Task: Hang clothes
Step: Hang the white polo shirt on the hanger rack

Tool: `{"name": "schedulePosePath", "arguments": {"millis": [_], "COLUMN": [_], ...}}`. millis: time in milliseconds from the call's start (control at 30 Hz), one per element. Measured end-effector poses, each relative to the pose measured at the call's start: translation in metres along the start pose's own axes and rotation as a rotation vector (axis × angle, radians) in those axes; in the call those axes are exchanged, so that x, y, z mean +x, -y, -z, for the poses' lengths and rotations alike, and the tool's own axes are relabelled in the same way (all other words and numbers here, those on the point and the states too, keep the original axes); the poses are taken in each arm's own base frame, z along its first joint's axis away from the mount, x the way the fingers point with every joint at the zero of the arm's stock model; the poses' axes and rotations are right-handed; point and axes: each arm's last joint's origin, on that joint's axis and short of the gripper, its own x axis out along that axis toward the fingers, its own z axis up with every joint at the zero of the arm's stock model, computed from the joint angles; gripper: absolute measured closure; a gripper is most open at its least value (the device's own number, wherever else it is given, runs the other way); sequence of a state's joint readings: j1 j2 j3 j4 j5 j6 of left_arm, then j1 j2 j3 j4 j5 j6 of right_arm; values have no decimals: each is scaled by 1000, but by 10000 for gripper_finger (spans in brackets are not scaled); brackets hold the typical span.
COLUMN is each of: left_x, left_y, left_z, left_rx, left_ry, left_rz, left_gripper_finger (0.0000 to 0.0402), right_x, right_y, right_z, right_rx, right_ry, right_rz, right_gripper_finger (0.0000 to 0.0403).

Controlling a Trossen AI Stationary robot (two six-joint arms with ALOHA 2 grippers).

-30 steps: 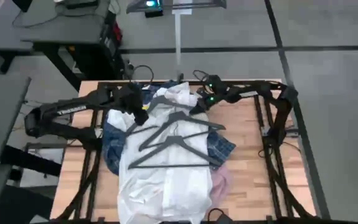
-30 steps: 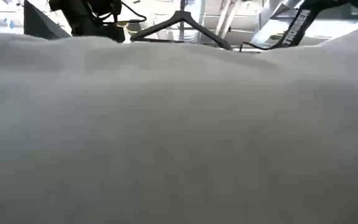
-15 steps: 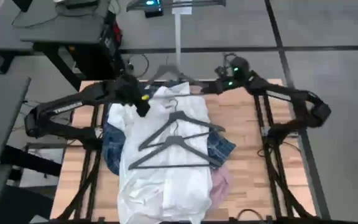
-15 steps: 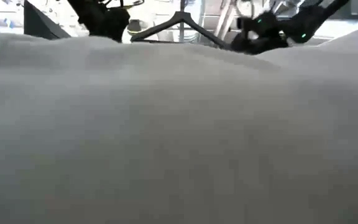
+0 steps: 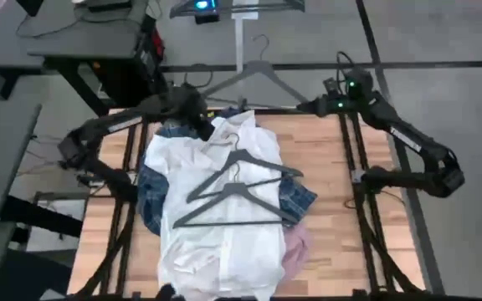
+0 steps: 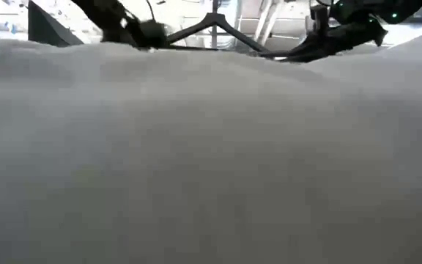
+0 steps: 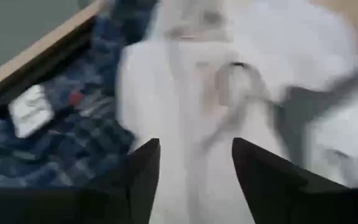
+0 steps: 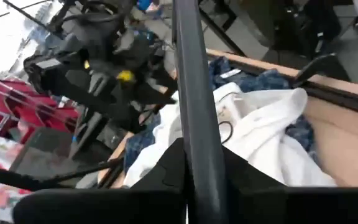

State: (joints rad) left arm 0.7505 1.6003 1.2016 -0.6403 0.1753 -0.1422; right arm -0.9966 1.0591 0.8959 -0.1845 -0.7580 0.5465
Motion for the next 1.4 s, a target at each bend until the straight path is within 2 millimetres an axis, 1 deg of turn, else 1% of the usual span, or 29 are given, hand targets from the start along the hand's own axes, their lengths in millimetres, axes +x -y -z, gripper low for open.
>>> {"name": "schedulePosePath", "arguments": {"millis": [67,167,333,433,500,600,667,733,867,1000,1067,1133,1200,1267,1300,1333,1400], "left_x": [14,32,48,50,50,52,53,53,60,67,72,74,73,72,71,68,56], "left_y": [-9,-16,-22,-20,-17,-17,-18,-17,-14,-16,-15,-14,-13,-13,-13,-13,-11], "left_z": [-1,-1,-2,-4,-4,-3,-3,-3,1,4,6,8,6,5,4,3,-1], "left_rx": [-23,-20,14,19,48,112,133,134,119,115,119,139,163,166,164,161,166], "left_ry": [-46,-84,-81,-72,-68,-64,-61,-64,-100,-110,-125,-132,-118,-120,-123,-128,-132], "left_rz": [75,186,202,281,287,122,90,136,308,315,283,222,176,161,154,150,145], "left_gripper_finger": [210,210,210,210,210,210,210,210,211,222,234,261,305,365,382,389,394], "right_x": [-2,-4,-5,-5,-6,-7,-7,-7,-7,-7,-7,-7,-7,-7,-8,-9,-12], "right_y": [-1,-1,1,1,3,3,3,3,3,4,4,5,6,5,5,4,3], "right_z": [0,1,2,2,1,1,1,1,2,2,3,4,5,6,7,8,10], "right_rx": [-7,-12,-6,-7,-6,-19,-23,-26,-23,-23,-26,-23,-31,-33,-34,-37,-51], "right_ry": [8,1,-11,-10,-5,-6,-4,-4,-7,-8,-17,-31,-40,-46,-51,-55,-61], "right_rz": [4,11,23,24,29,31,32,31,34,35,41,47,50,53,54,55,58], "right_gripper_finger": [378,378,378,378,378,378,378,378,379,379,379,379,379,379,379,379,379]}}
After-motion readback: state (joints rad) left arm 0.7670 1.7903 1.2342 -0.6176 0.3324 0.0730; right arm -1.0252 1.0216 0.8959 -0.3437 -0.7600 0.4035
